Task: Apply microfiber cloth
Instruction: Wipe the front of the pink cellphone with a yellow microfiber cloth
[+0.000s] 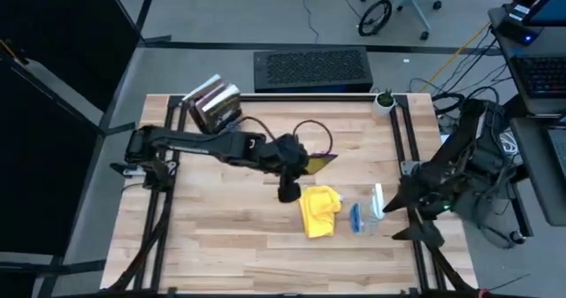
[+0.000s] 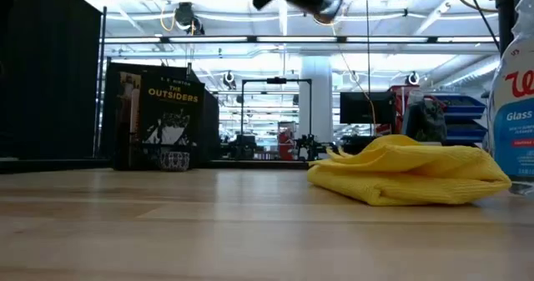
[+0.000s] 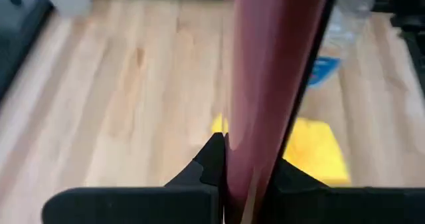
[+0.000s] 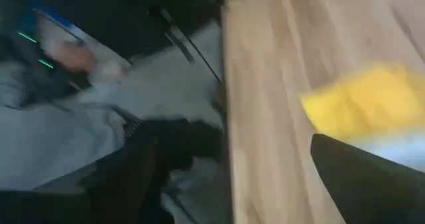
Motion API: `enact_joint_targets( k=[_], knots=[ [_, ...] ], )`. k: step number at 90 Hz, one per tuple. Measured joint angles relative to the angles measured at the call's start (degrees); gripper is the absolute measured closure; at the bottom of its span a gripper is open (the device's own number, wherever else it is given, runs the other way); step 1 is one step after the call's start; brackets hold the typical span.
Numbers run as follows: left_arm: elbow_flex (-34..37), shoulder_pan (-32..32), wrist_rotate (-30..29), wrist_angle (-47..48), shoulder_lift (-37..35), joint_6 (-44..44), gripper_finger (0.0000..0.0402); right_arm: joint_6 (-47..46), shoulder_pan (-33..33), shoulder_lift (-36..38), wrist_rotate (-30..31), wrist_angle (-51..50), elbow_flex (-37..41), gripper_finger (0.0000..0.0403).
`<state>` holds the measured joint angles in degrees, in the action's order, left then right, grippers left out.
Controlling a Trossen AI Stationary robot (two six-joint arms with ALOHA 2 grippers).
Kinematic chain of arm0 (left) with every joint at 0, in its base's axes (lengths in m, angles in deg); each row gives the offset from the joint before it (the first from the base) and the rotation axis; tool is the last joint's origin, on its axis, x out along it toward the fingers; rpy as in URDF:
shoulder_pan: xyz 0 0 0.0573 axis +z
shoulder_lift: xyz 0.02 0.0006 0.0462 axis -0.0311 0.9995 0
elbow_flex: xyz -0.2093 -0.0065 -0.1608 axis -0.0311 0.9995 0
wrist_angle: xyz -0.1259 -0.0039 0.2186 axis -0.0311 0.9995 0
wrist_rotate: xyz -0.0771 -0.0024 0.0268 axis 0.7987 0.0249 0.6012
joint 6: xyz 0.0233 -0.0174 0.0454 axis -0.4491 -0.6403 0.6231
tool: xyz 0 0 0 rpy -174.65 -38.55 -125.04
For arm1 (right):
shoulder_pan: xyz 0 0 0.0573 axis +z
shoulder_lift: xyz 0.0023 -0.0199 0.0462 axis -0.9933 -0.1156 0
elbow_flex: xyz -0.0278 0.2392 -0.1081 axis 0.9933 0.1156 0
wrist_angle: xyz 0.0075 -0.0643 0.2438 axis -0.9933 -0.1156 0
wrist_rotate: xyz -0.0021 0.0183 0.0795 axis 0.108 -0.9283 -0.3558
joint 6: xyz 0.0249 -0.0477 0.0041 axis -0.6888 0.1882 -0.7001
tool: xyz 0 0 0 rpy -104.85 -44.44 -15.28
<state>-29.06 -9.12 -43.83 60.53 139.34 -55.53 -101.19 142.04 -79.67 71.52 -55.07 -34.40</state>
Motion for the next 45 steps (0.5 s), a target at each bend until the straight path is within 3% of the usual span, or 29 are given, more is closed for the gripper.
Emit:
enact_joint_targets(
  k=[10, 20, 35, 45],
  knots=[
    [4.96, -3.34, 0.51, -0.04, -2.3, -6.42, 0.0388, 12.11, -0.02, -0.01, 4.15, 9.13, -0.55, 0.0022],
    [13.39, -6.45, 0.35, -7.38, -4.31, -13.41, 0.0388, 24.6, -0.12, -0.72, 10.15, 15.2, -0.57, 0.0022],
    [29.93, -10.63, 1.63, -28.61, -6.47, -25.34, 0.0388, 36.06, -2.05, -4.52, 23.32, 15.47, -0.16, 0.0022],
    [40.05, -12.55, 1.69, -42.85, -6.54, -33.96, 0.0388, 39.07, -5.31, -8.14, 25.4, 15.36, 1.44, 0.0022]
  ],
)
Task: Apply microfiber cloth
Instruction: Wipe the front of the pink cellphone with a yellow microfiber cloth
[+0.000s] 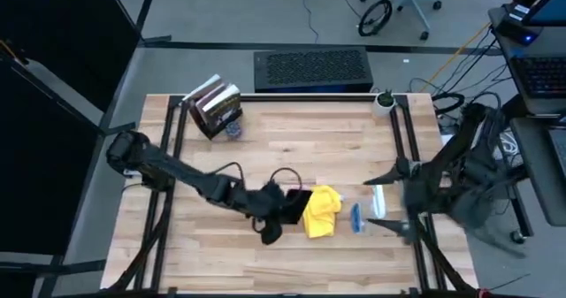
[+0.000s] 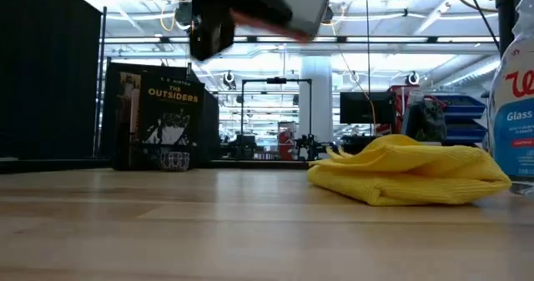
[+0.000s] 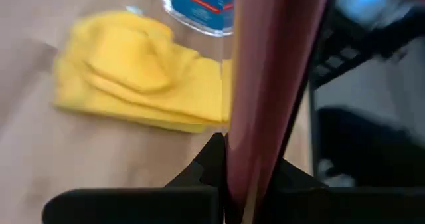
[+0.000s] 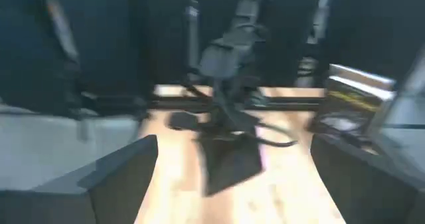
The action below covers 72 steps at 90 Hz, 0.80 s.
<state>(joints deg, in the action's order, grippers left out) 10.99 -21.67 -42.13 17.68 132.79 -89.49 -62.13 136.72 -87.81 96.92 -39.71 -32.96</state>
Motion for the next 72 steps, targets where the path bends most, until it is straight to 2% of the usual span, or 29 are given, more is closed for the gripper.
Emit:
enact_joint_targets(
  k=[11, 22, 31, 48, 58, 72],
  knots=[
    [8.7, -1.05, 0.46, -10.18, 0.54, -6.95, 0.0388, 0.37, -4.83, -4.31, -0.2, -0.06, 2.31, 0.0022],
    [14.02, -0.16, 0.52, -9.36, 0.76, -9.35, 0.0388, 2.04, -11.19, -9.6, -2.44, 0.47, 3.65, 0.0022],
    [16.06, 1.37, 0.56, -10.27, 0.89, -9.04, 0.0388, 6.61, -16.67, -15.05, -7.29, 5.42, 3.69, 0.0022],
    [17.5, 3.52, 1.31, -10.37, 2.03, -5.84, 0.0388, 15.89, -25.96, -25.57, -20.66, 19.44, 3.69, 0.0022],
    [18.81, 3.5, 1.43, -13.54, 2.16, -6.05, 0.0388, 14.71, -30.12, -29.51, -25.2, 22.93, 3.15, 0.0022],
    [22.73, 3.48, 1.59, -22.97, 4.19, -10.3, 0.0388, 10.52, -33.25, -33.79, -27.11, 20.97, 3.15, 0.0022]
  ],
)
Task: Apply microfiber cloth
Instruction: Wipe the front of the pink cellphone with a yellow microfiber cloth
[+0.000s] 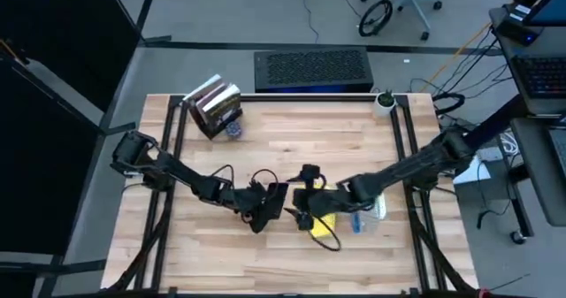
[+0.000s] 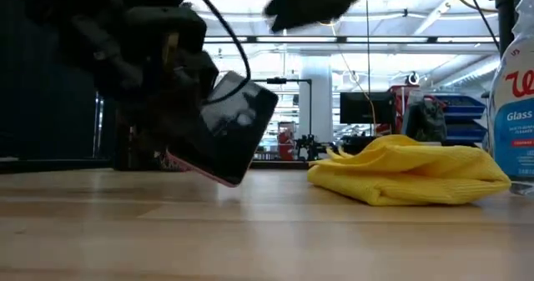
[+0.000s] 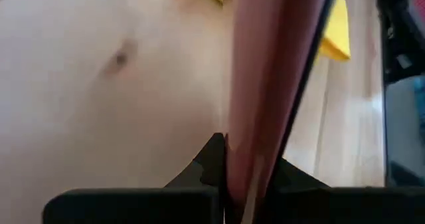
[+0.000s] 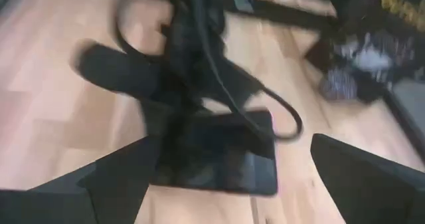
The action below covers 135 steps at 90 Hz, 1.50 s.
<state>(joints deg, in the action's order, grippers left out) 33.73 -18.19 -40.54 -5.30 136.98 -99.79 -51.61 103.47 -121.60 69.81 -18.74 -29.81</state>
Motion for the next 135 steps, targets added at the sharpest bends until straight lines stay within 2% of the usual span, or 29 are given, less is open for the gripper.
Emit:
enact_joint_targets(
  k=[21, 52, 67, 77, 93, 118, 135],
  knots=[
    [0.99, 0.0, -0.63, -6.57, 2.85, -1.88, 0.0381, -5.79, -0.14, -7.25, -2.0, -0.72, 0.0, 0.0023],
    [1.01, 0.27, -0.97, -6.41, 2.95, -1.88, 0.0295, -10.38, -0.14, -12.11, -2.99, -0.33, 0.0, 0.0023],
    [1.06, 0.26, -1.29, -6.19, 3.02, -1.88, 0.0269, -10.45, -0.27, -13.27, -3.15, -0.32, 0.0, 0.0023],
    [1.08, 0.26, -1.14, -6.11, 3.06, -1.32, 0.0266, -10.4, -0.3, -13.55, -3.13, -0.35, 0.0, 0.0023],
    [1.1, 0.39, 2.77, -5.51, 3.0, 0.13, 0.0266, -10.26, -0.29, -13.66, -3.13, -0.87, 0.0, 0.0023],
    [1.47, 0.31, 8.39, 2.61, -3.01, 2.34, 0.0266, -8.98, 1.03, -13.66, -3.28, -7.37, -0.02, 0.0023],
    [1.38, 1.31, 4.93, 7.1, -4.59, 5.08, 0.0265, -8.96, 1.13, -13.81, -1.38, -6.77, -0.02, 0.0023]
  ],
)
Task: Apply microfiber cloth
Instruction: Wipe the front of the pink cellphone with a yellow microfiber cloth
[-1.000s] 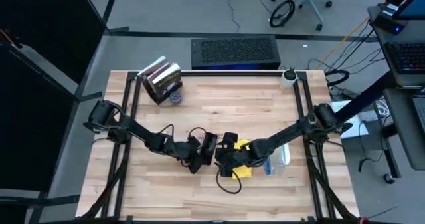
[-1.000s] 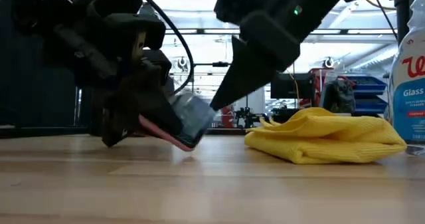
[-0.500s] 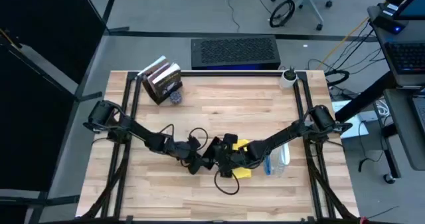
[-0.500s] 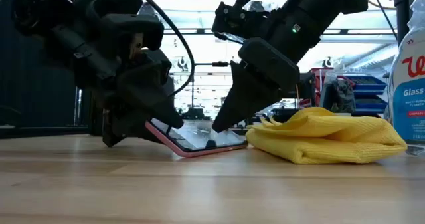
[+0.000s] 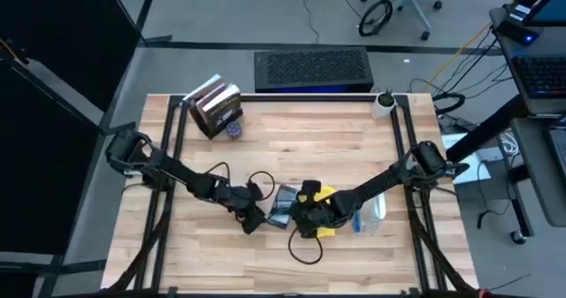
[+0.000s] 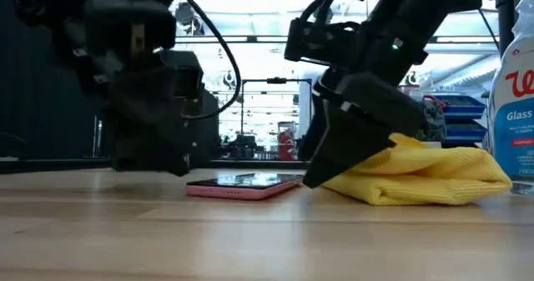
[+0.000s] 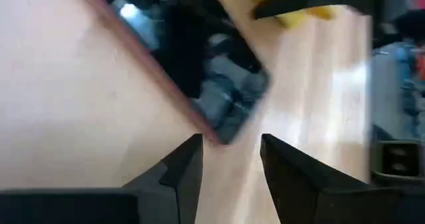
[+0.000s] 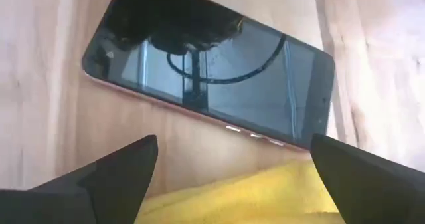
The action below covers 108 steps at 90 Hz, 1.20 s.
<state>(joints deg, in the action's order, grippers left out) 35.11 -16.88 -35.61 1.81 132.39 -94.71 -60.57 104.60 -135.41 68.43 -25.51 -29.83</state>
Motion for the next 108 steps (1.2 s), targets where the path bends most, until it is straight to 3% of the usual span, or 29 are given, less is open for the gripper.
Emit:
enact_joint_targets(
  k=[16, 29, 70, 108],
  knots=[
    [-0.11, 0.83, -5.47, -0.86, 1.92, 4.17, 0.0265, 1.34, -1.16, -2.06, 1.36, 1.19, -0.08, 0.0023],
    [-0.31, 0.56, -6.22, -2.37, 3.76, 4.15, 0.0265, 2.05, -1.36, -2.22, 1.95, 1.66, -0.09, 0.0023],
    [-0.28, -0.37, -6.5, -4.39, 4.61, 3.53, 0.0265, 9.69, -4.22, -2.33, 2.55, 5.34, 0.02, 0.0023],
    [-0.17, -0.45, -3.87, -6.7, 4.76, 3.0, 0.0265, 10.88, -5.85, -2.38, 3.66, 6.55, 0.13, 0.0023]
  ],
)
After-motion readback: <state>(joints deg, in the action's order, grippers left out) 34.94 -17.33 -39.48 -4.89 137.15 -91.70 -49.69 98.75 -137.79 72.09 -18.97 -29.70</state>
